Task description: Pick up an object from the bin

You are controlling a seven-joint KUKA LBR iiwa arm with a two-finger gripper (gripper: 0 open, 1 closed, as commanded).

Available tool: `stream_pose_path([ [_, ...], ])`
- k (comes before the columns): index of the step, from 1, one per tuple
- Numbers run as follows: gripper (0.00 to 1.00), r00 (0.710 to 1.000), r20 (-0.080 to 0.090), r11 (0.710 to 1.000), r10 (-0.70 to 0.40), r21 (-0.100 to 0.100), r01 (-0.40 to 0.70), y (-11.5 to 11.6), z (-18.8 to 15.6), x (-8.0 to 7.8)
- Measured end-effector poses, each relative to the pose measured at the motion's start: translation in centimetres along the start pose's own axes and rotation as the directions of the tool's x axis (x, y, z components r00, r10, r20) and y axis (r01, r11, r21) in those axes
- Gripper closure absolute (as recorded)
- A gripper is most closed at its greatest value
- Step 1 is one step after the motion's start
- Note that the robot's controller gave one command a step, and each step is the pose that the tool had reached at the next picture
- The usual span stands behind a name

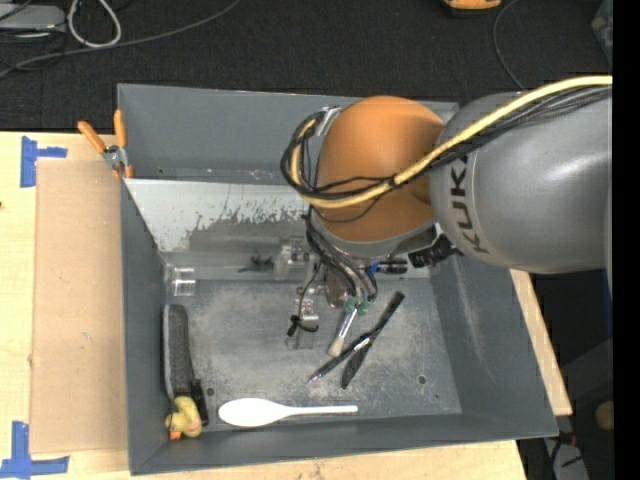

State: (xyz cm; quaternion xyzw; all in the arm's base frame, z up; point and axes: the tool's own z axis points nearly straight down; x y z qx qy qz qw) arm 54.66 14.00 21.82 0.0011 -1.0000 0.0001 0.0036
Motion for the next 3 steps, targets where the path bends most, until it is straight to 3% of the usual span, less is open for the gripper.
stream_pose_path([
  [1, 0.00, 1.000, 0.006, 1.000, 0.005, -0.001, -0.005, -0.1, -0.3, -0.2],
  [2, 0.00, 0.990, 0.006, 0.990, -0.143, 0.000, 0.143, 0.2, 5.3, 2.1],
  [3, 0.00, 0.938, 0.003, 0.938, -0.348, 0.001, 0.348, -0.7, 7.0, 7.2],
])
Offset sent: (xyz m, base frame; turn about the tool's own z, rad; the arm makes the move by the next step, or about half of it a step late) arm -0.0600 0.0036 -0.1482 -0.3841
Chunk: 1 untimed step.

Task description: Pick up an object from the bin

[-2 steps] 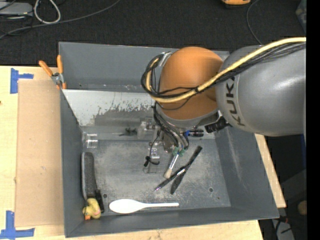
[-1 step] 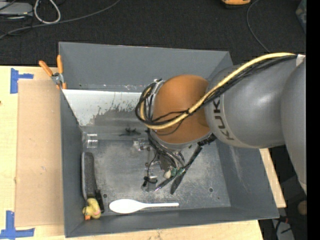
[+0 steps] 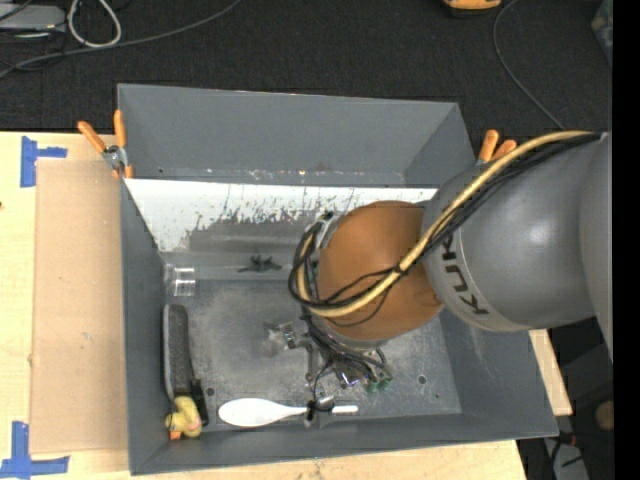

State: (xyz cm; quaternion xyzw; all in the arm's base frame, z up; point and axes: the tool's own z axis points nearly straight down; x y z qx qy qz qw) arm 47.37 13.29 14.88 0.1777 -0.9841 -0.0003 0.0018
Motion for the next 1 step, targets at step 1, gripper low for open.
stream_pose_path([
  [1, 0.00, 0.999, 0.002, 0.999, -0.043, 0.000, 0.043, -0.12, -0.53, 0.09],
])
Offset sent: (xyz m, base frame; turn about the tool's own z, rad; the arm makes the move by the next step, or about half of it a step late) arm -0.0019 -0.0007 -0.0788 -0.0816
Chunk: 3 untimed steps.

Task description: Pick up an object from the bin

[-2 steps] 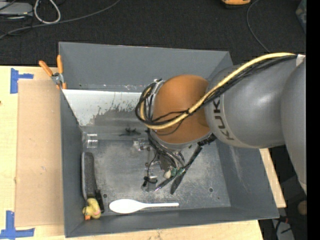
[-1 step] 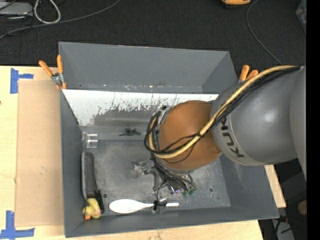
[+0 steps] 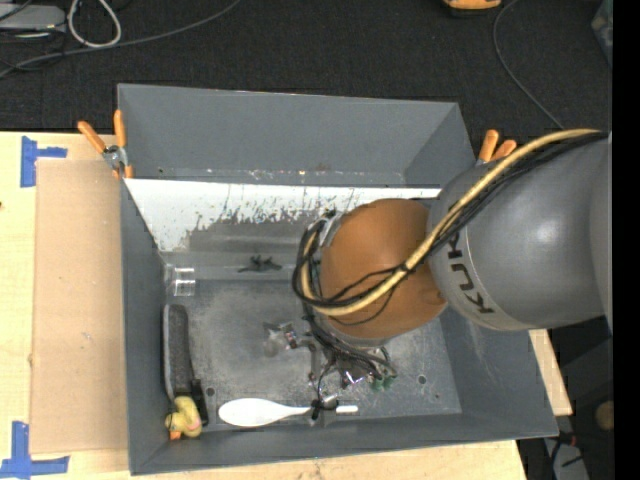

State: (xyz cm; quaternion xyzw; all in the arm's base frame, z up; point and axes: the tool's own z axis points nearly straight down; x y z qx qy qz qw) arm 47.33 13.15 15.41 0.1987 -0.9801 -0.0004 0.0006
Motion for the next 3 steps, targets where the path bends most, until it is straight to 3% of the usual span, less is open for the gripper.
stream_pose_path([
  [1, 0.00, 0.999, 0.020, 0.999, -0.033, 0.004, 0.033, -0.15, 8.37, -0.48],
  [2, 1.00, 0.992, 0.011, 0.992, -0.125, 0.001, 0.125, 0.52, 8.42, -0.09],
  [3, 1.00, 0.992, 0.011, 0.992, -0.125, 0.001, 0.125, 0.52, 8.42, -0.09],
])
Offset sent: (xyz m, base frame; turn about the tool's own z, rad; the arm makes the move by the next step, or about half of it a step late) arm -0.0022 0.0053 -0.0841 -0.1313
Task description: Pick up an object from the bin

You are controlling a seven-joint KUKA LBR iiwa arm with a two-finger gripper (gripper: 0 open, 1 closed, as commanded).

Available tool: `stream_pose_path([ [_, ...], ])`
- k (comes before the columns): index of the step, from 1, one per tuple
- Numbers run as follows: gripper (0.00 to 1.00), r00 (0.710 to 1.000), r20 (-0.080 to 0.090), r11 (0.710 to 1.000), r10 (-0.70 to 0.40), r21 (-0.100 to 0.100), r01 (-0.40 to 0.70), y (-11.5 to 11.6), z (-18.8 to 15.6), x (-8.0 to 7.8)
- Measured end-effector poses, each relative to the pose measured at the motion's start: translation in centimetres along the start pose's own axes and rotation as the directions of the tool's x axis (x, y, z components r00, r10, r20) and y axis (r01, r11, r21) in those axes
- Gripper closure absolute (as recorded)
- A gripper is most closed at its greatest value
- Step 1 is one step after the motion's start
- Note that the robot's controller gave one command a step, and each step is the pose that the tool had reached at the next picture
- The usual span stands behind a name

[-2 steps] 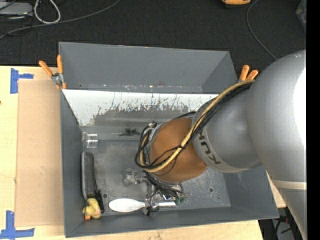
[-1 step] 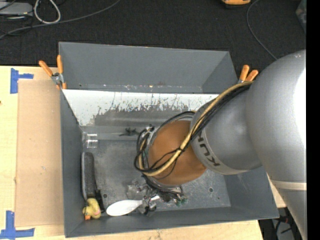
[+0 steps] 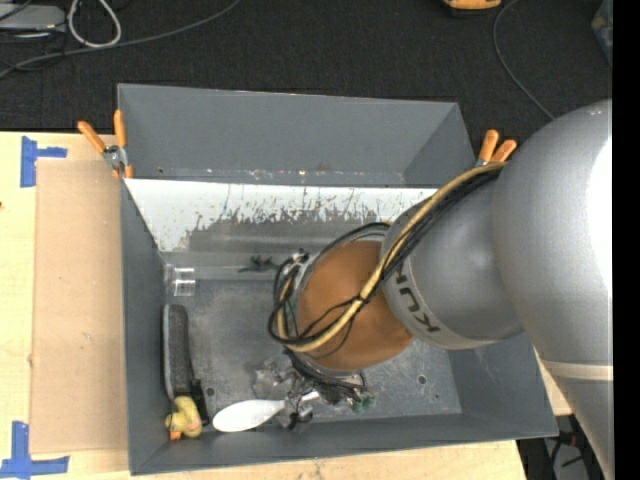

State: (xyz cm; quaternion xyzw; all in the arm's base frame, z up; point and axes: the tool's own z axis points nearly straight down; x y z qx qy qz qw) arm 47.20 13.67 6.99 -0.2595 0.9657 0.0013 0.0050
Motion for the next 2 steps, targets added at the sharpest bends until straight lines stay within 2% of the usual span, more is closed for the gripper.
stream_pose_path([
  [1, 1.00, 1.000, -0.011, 1.000, 0.000, -0.003, 0.000, 0.2, -3.6, 0.3],
  [2, 1.00, 1.000, -0.006, 1.000, 0.003, -0.001, -0.003, 0.1, -5.8, 0.1],
])
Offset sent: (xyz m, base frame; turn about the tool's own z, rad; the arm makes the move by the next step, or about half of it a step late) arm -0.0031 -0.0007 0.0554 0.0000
